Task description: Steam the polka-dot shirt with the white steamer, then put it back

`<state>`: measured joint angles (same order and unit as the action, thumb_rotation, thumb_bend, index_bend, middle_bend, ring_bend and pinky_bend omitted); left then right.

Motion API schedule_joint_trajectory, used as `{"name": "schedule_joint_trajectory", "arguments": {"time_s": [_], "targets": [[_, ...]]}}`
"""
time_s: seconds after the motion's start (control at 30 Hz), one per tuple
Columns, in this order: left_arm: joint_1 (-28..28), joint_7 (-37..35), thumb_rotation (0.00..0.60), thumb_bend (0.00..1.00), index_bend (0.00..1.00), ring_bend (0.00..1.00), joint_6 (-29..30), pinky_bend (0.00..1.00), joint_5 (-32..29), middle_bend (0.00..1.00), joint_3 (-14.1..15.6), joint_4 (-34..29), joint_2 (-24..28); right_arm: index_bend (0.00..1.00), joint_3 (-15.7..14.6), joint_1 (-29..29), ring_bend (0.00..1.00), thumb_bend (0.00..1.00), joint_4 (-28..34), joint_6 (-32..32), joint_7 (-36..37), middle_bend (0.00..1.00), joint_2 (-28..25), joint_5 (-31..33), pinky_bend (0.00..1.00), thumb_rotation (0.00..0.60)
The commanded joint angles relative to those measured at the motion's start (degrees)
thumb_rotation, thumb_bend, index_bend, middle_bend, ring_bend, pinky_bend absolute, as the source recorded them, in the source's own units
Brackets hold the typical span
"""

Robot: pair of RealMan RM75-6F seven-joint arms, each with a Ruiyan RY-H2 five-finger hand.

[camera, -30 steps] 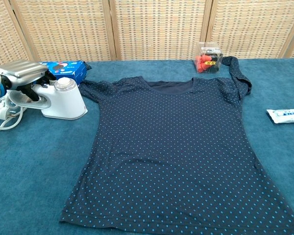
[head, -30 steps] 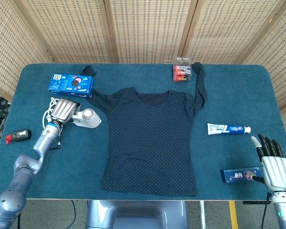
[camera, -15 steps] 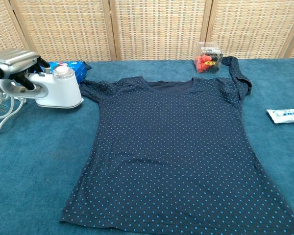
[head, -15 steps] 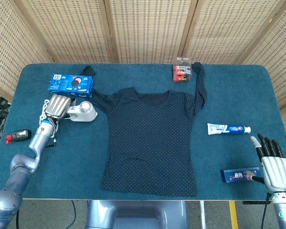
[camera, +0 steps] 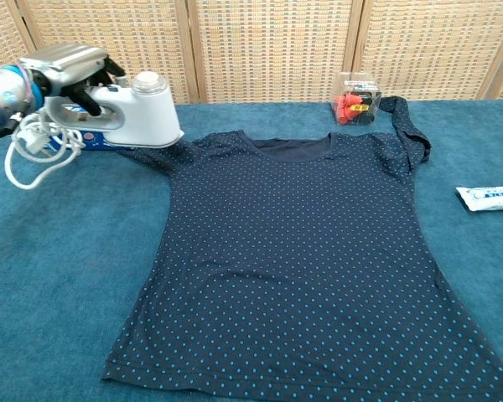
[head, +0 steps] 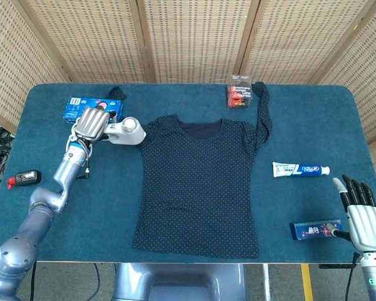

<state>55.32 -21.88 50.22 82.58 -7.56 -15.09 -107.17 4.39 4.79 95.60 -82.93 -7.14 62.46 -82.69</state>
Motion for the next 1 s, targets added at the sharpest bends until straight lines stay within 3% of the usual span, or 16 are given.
{"name": "schedule_joint_trajectory", "arguments": {"time_s": [0.03, 0.5, 1.0], "targets": [[2.6, 0.88, 0.6, 0.56, 1.0, 0.69, -2.89, 0.86, -0.87, 0.76, -0.97, 0.4, -2.08, 0.02, 0.06, 0.02, 0.0, 0.0, -0.03, 0.09, 0.15, 0.0, -0.09, 0.18, 0.0, 0.6], [11.76, 0.5, 0.6, 0.56, 1.0, 0.7, -10.0, 0.86, -2.69, 0.76, -3.31, 2.24, -9.39, 0.02, 0.69, 0.55, 0.0, 0.0, -0.62, 1.65, 1.05, 0.0, -0.3, 2.21, 0.0, 0.6], [13.36, 1.63, 0.6, 0.56, 1.0, 0.7, -11.16, 0.86, -2.81, 0.77, -2.97, 4.26, -14.21, 0.02, 0.77, 0.15, 0.0, 0.0, -0.37, 0.82, 2.89, 0.0, -1.2, 1.72, 0.0, 0.6]]}}
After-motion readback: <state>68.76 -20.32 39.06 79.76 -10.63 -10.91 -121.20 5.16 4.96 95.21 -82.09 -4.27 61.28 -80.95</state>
